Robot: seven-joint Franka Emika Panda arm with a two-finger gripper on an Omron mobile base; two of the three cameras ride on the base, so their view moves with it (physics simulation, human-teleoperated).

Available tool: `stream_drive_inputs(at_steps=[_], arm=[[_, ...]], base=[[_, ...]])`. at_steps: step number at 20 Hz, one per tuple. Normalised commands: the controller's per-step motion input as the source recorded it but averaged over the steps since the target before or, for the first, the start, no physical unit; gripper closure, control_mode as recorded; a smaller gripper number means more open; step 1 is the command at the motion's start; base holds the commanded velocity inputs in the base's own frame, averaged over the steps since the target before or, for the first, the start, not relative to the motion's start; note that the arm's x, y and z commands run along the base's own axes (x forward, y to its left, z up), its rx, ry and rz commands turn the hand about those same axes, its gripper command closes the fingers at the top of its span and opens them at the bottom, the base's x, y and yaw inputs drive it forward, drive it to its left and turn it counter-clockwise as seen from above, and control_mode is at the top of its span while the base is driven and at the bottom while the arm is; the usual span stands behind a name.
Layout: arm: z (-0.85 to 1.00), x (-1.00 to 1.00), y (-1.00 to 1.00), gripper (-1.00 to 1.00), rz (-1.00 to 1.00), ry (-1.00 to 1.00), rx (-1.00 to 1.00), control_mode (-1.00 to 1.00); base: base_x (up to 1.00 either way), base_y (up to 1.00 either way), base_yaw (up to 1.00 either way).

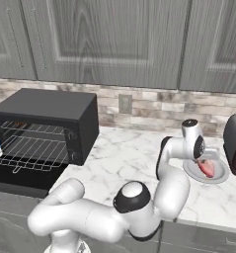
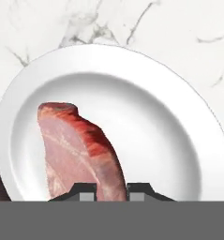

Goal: Open the toaster oven door. Place the hotdog bun on the top rack in the toaster oven and place the steak on the bottom rack.

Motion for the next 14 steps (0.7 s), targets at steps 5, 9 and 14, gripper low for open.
stream_drive_inputs(at_steps=[5,9,14], arm=[[0.59,-0.88,0.34,1.0,0.13,0.0,0.0,-1.0],[0.38,-1.0,0.94,1.0,0.18,0.0,-0.05,-1.0],[0.59,-1.0,1.0,1.0,0.2,0.0,-0.05,-1.0]], base=[[0.0,0.0,0.0],[0.0,0.0,0.0],[0.0,0.0,0.0]])
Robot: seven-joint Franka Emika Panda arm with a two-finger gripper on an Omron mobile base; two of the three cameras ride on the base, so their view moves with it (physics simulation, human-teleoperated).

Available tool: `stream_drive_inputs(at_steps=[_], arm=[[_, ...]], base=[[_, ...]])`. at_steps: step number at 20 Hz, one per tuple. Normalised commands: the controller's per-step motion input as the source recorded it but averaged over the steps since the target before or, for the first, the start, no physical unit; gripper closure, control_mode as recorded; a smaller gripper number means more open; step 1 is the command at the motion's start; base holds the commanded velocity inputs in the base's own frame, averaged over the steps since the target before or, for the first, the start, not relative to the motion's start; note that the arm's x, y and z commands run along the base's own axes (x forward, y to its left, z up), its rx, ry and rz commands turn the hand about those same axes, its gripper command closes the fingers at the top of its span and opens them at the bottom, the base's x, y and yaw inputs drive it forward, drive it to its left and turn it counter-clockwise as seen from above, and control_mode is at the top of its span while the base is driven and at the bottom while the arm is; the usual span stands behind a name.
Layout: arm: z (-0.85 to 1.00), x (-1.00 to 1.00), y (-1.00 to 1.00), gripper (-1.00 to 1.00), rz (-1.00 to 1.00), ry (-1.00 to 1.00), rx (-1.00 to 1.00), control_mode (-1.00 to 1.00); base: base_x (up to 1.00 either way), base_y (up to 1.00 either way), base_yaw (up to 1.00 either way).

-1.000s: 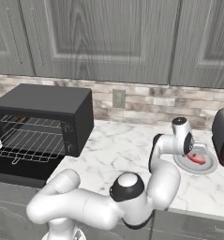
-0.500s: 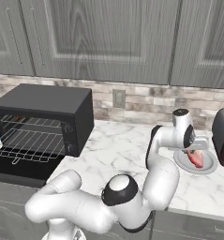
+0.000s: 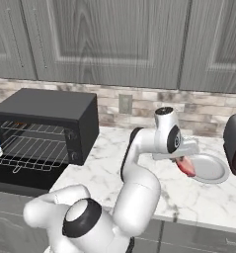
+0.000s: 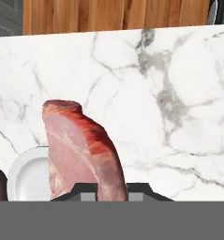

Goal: Open the toaster oven door. Place the hotdog bun on the top rack in the toaster oven and place the steak on the bottom rack.

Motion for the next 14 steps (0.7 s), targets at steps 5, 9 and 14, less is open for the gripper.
stream_drive_inputs(at_steps=[5,9,14], arm=[[0.9,-0.81,1.0,1.0,0.26,0.01,-0.04,-1.0],[0.72,-0.46,1.0,1.0,0.34,0.15,-0.08,-1.0],[0.33,-0.43,1.0,1.0,0.3,0.09,-0.06,-1.0]], base=[[0.0,0.0,0.0],[0.0,0.0,0.0],[0.0,0.0,0.0]])
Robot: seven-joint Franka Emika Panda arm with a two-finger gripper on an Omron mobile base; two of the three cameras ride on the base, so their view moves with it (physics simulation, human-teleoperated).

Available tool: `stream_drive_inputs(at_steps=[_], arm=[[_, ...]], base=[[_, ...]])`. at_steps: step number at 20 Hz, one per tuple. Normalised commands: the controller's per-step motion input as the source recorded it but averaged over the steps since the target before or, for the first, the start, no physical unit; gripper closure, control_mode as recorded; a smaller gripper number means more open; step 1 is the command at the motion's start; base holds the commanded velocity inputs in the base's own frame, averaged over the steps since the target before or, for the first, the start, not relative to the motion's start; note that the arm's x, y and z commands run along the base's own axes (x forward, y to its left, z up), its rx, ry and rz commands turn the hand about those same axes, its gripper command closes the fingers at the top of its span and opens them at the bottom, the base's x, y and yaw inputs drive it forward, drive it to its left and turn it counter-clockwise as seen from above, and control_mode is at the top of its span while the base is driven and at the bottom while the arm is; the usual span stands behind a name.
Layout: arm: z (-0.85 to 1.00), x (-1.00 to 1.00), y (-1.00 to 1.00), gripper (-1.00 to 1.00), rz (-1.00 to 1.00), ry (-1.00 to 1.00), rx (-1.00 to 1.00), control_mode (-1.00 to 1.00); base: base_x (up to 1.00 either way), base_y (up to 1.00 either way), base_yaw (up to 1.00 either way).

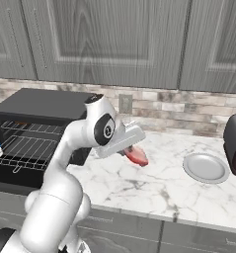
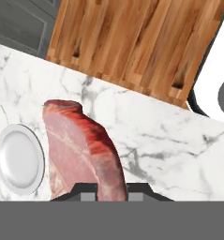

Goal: Open the toaster oven door. Place the hotdog bun on the top rack in the toaster oven and place the steak on the bottom rack.

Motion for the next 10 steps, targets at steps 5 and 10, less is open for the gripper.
stream_drive_inputs(at_steps=[5,10], arm=[[0.11,-0.59,1.0,1.0,0.33,0.01,-0.04,-1.0],[0.25,-0.51,1.0,1.0,0.25,0.0,-0.08,-1.0]], base=[[0.0,0.0,0.0],[0.0,0.0,0.0]])
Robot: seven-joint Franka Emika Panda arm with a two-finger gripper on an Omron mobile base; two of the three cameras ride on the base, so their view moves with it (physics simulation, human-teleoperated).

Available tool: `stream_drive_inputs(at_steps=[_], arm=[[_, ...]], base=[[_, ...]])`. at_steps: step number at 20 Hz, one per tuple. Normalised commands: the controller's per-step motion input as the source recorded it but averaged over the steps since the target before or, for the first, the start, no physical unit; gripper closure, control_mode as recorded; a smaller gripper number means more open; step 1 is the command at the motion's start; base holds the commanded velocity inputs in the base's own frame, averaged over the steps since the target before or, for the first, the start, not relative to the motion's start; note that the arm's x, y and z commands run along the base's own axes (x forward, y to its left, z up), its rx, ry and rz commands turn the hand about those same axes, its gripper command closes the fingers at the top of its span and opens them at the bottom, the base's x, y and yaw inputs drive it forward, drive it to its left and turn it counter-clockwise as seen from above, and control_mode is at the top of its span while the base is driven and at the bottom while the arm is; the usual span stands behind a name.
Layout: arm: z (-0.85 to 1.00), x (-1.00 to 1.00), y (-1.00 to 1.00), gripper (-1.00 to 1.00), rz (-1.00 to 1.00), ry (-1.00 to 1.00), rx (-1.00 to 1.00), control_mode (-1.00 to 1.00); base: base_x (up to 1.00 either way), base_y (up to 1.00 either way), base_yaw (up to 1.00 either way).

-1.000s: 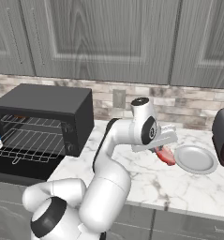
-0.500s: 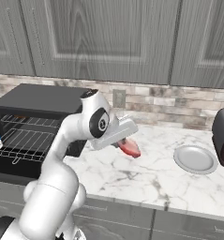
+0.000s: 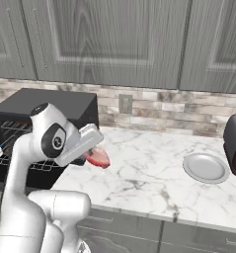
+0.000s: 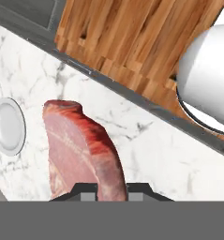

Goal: Open the toaster oven door. Place the hotdog bun on the top rack in the toaster oven and place the steak on the bottom rack.

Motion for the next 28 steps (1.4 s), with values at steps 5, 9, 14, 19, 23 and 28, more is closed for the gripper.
stream_drive_inputs(at_steps=[5,9,14,19,23,28], arm=[[0.35,-0.45,1.0,1.0,0.18,0.06,-0.09,-1.0],[0.29,-0.01,1.0,1.0,0.11,0.18,-0.14,-1.0],[0.3,0.0,1.0,1.0,0.08,0.25,-0.13,-1.0],[0.0,0.0,1.0,1.0,0.04,0.17,-0.03,-1.0],[-0.18,0.12,1.0,1.0,0.06,0.05,0.0,-1.0],[-0.39,0.07,0.89,1.0,0.08,-0.02,0.0,-1.0]], base=[[0.0,0.0,0.0],[0.0,0.0,0.0],[0.0,0.0,0.0],[0.0,0.0,0.0],[0.0,0.0,0.0],[0.0,0.0,0.0]])
